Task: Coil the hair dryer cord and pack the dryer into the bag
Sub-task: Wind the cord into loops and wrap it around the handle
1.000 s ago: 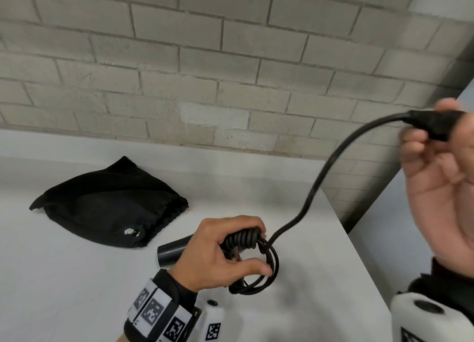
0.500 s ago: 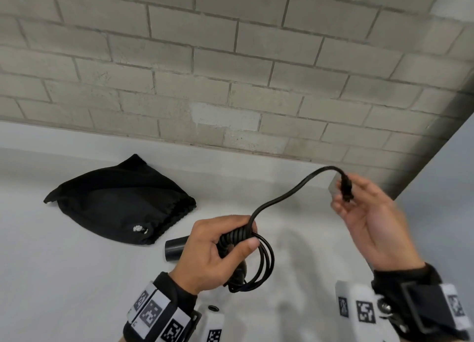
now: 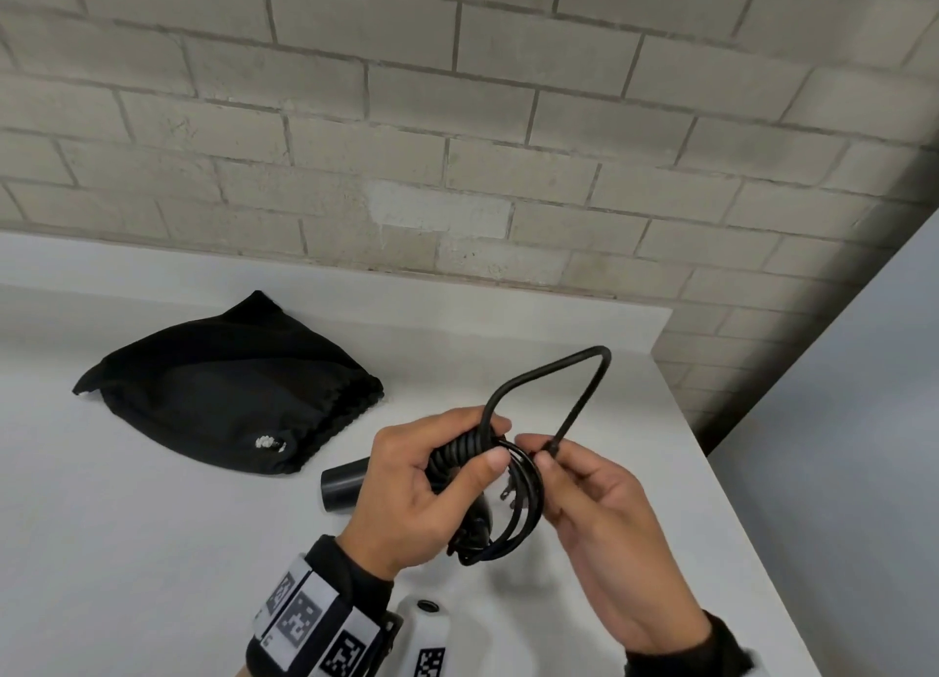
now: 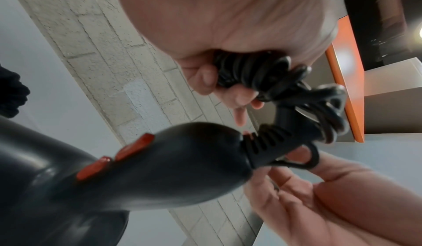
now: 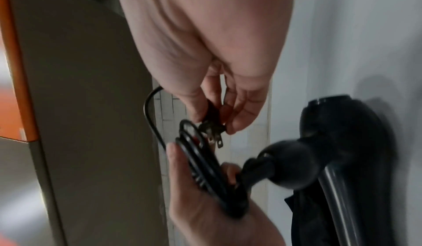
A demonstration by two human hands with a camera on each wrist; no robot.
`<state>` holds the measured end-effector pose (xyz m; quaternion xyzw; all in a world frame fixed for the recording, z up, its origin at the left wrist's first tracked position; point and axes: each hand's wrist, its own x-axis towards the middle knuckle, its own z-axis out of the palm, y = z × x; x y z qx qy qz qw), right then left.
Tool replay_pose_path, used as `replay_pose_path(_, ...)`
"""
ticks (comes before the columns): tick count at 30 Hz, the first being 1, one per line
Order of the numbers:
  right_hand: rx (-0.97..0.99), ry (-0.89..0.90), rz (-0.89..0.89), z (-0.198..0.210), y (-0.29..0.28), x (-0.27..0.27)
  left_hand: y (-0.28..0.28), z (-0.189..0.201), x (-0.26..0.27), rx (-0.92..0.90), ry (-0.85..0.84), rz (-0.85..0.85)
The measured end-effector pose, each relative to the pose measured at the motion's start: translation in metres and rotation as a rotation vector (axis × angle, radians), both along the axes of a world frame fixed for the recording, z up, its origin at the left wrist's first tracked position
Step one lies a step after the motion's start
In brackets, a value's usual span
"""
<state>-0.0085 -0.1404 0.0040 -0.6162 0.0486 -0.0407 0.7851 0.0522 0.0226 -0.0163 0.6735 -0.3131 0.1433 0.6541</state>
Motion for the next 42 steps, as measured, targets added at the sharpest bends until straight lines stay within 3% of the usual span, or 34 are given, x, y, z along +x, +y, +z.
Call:
replay_pose_path(5,0.099,0.044,0.102,0.007,0.016,-0.005,-0.004,-0.002,-0.003,-0.001,0.019,-0.051)
replay_pose_path(18,0.215,0.015,0.169,-0.003,0.012,-0.010,-0.005,-0.003,-0.006,-0.044,0.112,-0.059)
replay_pose_path(25,0.141,-0.050,0.189,-0.007,0.009,-0.018,-0.007,-0.003,-0.007,-0.026,0.112,-0.048)
replay_pose_path(27,0.042,-0.107,0.131,-0.008,0.010,-0.024,-0.008,-0.003,-0.007,-0.024,0.110,-0.036)
replay_pose_path(38,-1.097,-0.537,-0.260,-0.011,0.011,-0.032,-0.016,-0.004,-0.009,0.039,0.048,0.001)
replay_pose_path(42,-1.131,-0.617,-0.400,0.016,-0.003,-0.033,-0.015,-0.003,-0.009,0.089,0.002,0.051)
